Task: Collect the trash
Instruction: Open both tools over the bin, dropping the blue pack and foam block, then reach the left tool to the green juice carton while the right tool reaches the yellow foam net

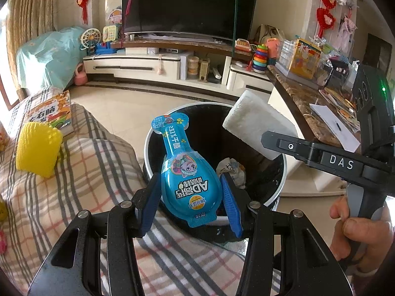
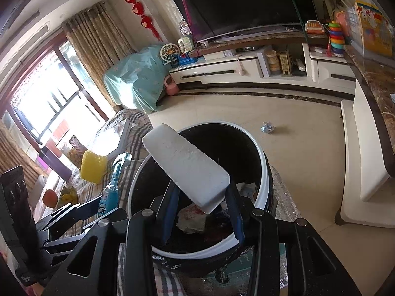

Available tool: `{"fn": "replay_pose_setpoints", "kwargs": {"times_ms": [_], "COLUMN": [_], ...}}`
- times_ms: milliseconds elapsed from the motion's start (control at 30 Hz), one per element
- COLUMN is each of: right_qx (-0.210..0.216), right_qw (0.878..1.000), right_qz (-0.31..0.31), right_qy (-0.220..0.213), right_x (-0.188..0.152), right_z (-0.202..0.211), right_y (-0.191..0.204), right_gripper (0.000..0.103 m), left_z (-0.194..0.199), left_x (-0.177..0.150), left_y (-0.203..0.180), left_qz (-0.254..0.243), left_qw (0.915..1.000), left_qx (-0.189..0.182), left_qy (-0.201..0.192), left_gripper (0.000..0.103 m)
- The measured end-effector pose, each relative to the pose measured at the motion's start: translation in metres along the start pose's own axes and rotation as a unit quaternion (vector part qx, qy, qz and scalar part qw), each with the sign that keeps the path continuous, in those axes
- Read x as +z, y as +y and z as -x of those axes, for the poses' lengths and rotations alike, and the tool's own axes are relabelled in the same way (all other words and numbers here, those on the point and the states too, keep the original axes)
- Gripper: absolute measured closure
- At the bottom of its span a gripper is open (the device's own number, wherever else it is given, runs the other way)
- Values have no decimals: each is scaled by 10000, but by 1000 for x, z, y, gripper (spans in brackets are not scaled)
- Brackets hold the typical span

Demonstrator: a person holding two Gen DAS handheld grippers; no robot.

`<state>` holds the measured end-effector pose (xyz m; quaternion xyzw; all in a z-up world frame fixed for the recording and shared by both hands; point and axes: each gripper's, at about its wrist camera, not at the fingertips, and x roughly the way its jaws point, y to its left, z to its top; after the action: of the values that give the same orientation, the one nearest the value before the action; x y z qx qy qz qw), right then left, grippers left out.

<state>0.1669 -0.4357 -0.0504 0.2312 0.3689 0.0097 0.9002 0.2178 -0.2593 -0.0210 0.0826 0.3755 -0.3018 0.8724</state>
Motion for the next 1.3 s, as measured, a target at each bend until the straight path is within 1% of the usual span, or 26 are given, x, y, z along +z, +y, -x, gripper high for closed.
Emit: {"fn": "replay_pose_setpoints", "kwargs": {"times_ms": [300,433,500,600,667,733,833,967,1133,1300], "right_qx": [-33,-70,-92,-100,-93,-68,-9,64,218,419], "right_qw": [10000,9999,9999,9998,9998,9998,9997,9996,9997,9987], "right_qz": [-31,-41,-52,-107,-147,-197,-261,-247,-18,292], "right_qy": [85,123,101,96,67,41,0,-83,-71,15], "right_x": [4,9,10,11,10,8,5,-5,-23,-38], "right_z": [-10,-15,-14,-14,-12,-10,-5,2,6,4], "right_y": [-5,-9,-9,-10,-11,-11,-9,2,30,63], "right_gripper": [63,61,59,53,43,39,33,20,19,19], "left_z": [-12,-16,-17,-16,-13,-8,0,12,31,52], "left_x": [5,7,7,5,3,-1,-11,-28,-55,-79], "left_y": [-2,-4,-4,0,3,7,15,27,47,71], "left_qz": [-13,-44,-26,52,95,159,298,509,796,1104], "left_qw": [9999,9999,9998,9999,9999,9998,9995,9986,9966,9932], "left_qx": [-18,6,20,42,41,51,58,102,180,375], "left_qy": [101,141,175,148,128,111,86,90,97,63], "left_gripper": [55,55,50,41,39,38,34,32,31,31]}}
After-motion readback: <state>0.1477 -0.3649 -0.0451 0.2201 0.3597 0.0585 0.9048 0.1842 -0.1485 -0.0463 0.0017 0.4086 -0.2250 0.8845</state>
